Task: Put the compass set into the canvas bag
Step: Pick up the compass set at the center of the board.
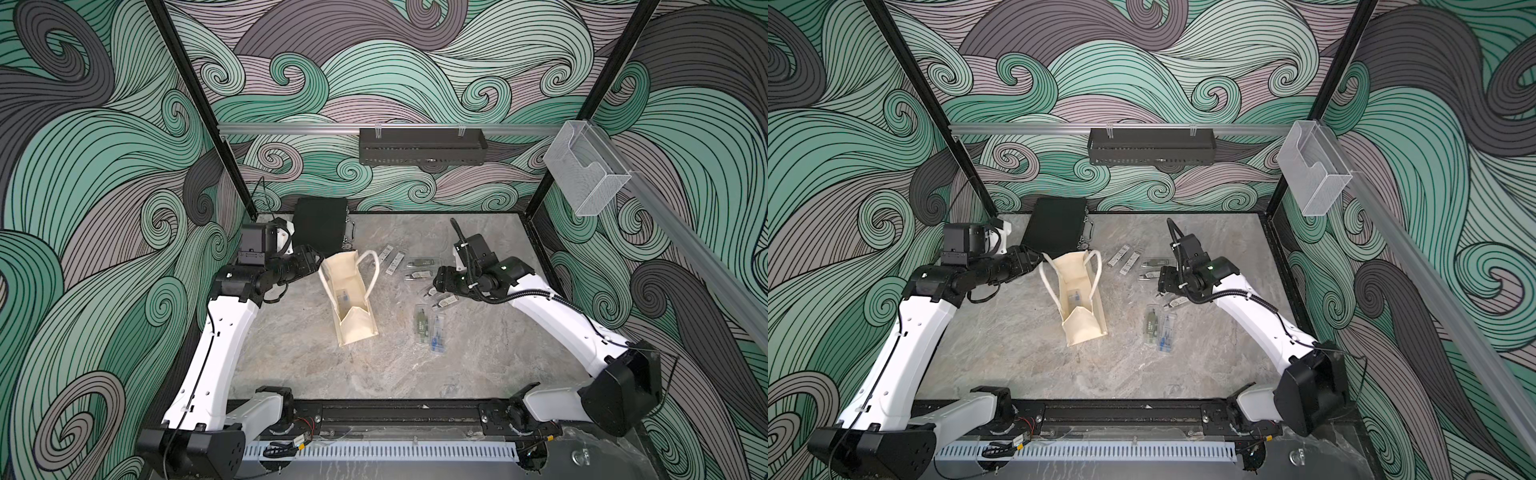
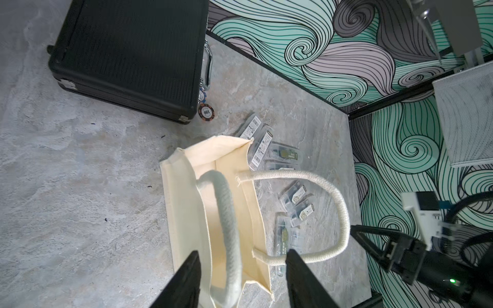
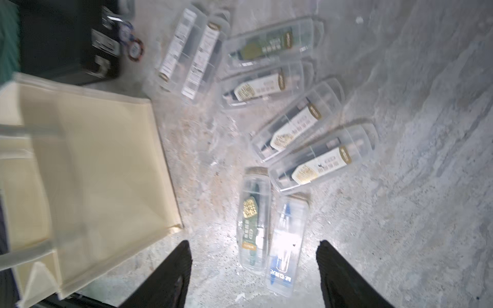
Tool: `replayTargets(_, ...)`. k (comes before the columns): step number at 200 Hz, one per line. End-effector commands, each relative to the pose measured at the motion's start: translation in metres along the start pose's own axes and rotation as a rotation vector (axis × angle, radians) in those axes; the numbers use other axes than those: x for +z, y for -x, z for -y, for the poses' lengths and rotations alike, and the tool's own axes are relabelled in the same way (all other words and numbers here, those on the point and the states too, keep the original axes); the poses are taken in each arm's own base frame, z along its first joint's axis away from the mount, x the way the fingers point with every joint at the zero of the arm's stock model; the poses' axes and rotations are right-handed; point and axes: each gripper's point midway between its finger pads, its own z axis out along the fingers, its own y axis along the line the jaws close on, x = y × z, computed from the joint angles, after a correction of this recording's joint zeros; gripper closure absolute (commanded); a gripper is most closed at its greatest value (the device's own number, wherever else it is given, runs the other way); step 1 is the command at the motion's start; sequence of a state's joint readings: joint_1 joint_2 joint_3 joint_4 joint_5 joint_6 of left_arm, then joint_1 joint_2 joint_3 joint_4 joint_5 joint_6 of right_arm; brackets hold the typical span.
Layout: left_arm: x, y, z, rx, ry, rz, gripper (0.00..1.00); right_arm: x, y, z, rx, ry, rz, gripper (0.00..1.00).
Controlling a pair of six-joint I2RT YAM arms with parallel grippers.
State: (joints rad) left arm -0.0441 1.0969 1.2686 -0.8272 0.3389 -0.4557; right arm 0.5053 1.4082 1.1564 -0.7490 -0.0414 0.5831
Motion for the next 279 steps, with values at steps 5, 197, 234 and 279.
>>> replayTargets(5,-0.016,0.005,-0.011,-0.029,0.045,0.041,0.47,0.025,-0.014,0.012,0.005,-0.056,-0.085,0.29)
replayTargets(197,-0.014,-0.009,-0.034,-0.069,0.084,0.024,0.45,0.088,-0.075,0.032,-0.040,-0.160,-0.418,0.47)
replayTargets(234,-0.013,-0.009,-0.035,-0.071,0.085,0.024,0.45,0.094,-0.074,0.031,-0.069,-0.170,-0.460,0.47)
replayTargets(279,-0.015,-0.010,-0.036,-0.071,0.087,0.028,0.45,0.101,-0.073,0.025,-0.099,-0.172,-0.481,0.45)
